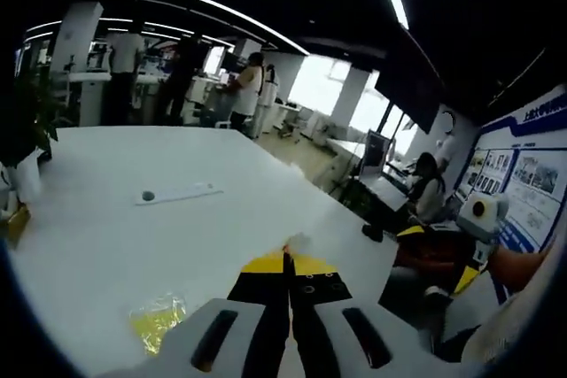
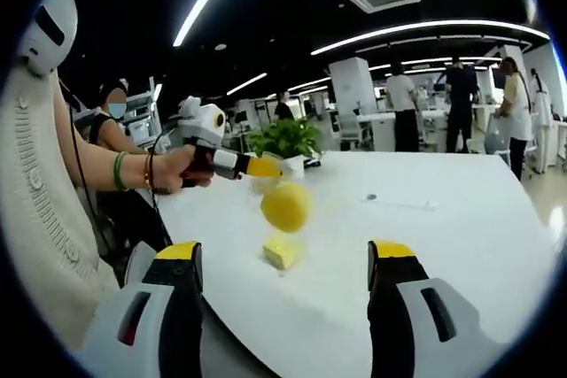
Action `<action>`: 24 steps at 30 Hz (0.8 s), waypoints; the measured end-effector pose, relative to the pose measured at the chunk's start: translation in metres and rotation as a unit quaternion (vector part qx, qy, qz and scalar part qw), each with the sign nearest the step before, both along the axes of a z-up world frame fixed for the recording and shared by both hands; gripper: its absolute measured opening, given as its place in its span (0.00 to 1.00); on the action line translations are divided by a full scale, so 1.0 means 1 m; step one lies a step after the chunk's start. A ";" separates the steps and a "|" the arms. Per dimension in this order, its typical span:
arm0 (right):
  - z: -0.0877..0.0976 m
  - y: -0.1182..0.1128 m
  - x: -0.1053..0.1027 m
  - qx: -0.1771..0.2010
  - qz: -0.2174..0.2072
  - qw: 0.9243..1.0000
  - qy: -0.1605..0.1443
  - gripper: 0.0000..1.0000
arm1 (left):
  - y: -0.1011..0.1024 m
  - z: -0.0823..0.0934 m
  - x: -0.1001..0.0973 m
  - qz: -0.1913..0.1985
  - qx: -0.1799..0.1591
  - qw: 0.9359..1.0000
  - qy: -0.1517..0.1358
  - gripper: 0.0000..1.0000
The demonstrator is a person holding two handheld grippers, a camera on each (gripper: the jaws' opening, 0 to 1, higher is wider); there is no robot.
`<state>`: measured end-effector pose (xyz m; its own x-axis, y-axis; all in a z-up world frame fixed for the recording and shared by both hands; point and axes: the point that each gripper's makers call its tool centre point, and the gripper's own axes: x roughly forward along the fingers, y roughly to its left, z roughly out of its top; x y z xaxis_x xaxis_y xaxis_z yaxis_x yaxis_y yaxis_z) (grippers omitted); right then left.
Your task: Compare the silicone blocks by pressing each to a similar depth, holding the contact briefly, and releasing to observe deformation and rebound differences across the visible hardness samples.
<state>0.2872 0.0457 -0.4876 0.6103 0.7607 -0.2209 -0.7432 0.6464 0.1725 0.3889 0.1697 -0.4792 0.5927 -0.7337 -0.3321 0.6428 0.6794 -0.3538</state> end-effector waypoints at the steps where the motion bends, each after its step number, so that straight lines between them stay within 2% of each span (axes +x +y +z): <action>1: 0.002 0.002 0.000 -0.006 0.004 1.000 -0.004 0.71 | 0.003 0.002 -0.004 0.000 0.004 1.000 -0.003 0.00; 4: 0.009 0.008 0.001 -0.015 0.018 1.000 -0.015 0.71 | 0.008 0.007 -0.011 -0.007 0.010 1.000 -0.012 0.00; 13: 0.021 0.020 0.011 -0.079 0.063 0.994 -0.042 0.72 | 0.023 0.014 -0.023 -0.020 0.022 0.999 -0.021 0.00; 18: 0.026 0.032 0.023 -0.113 0.099 0.987 -0.048 0.72 | 0.029 0.022 -0.024 -0.026 0.026 0.999 -0.028 0.00; 24: 0.029 0.053 0.044 -0.162 0.157 0.973 -0.056 0.73 | 0.030 0.032 -0.024 -0.037 0.023 0.999 -0.032 0.00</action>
<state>0.3312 0.0983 -0.4581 0.3933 0.8151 -0.4253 -0.9151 0.3916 -0.0957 0.3645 0.2002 -0.4471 0.5582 -0.7616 -0.3290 0.7125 0.6433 -0.2802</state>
